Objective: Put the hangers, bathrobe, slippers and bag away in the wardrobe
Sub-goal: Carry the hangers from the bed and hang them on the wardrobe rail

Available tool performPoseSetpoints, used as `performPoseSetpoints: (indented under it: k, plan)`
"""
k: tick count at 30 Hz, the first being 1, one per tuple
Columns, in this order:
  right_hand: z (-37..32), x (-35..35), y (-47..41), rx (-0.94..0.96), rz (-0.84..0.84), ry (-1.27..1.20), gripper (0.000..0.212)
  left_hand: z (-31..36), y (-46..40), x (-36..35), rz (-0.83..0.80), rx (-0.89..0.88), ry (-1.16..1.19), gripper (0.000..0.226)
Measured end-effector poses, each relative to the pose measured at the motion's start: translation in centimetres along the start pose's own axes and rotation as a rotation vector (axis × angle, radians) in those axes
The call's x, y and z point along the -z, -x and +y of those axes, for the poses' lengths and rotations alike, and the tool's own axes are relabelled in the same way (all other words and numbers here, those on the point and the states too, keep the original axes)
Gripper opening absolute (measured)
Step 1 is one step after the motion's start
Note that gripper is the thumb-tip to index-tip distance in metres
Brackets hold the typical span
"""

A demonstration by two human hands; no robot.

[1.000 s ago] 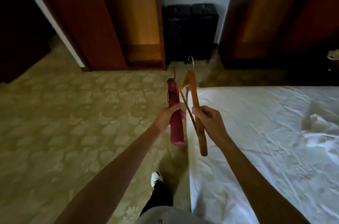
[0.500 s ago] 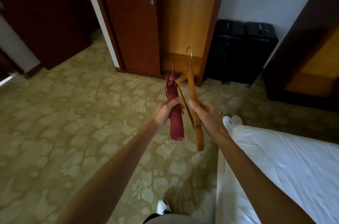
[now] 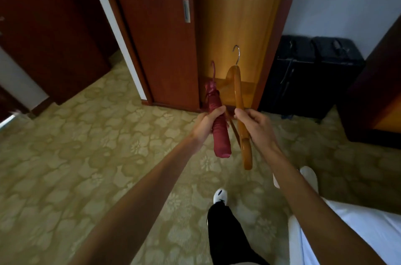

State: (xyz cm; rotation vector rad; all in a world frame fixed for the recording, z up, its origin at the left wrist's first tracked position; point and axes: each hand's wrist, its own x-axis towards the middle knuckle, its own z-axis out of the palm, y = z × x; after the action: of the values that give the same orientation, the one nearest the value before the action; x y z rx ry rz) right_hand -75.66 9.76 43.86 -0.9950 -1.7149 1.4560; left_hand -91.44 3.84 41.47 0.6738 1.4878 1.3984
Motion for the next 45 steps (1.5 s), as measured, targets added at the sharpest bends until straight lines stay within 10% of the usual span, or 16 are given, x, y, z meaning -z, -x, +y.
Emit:
performPoseSetpoints:
  k: [26, 45]
  plan:
    - [-4.1, -10.0, -56.2, 0.022, 0.044, 0.081, 0.036, 20.3, -52.7, 11.7, -0.091, -0.014, -0.051, 0.039]
    - [-22.4, -12.8, -90.0, 0.273, 0.234, 0.033, 0.033, 47.9, -83.3, 15.9, -0.219, -0.357, -0.141, 0.042]
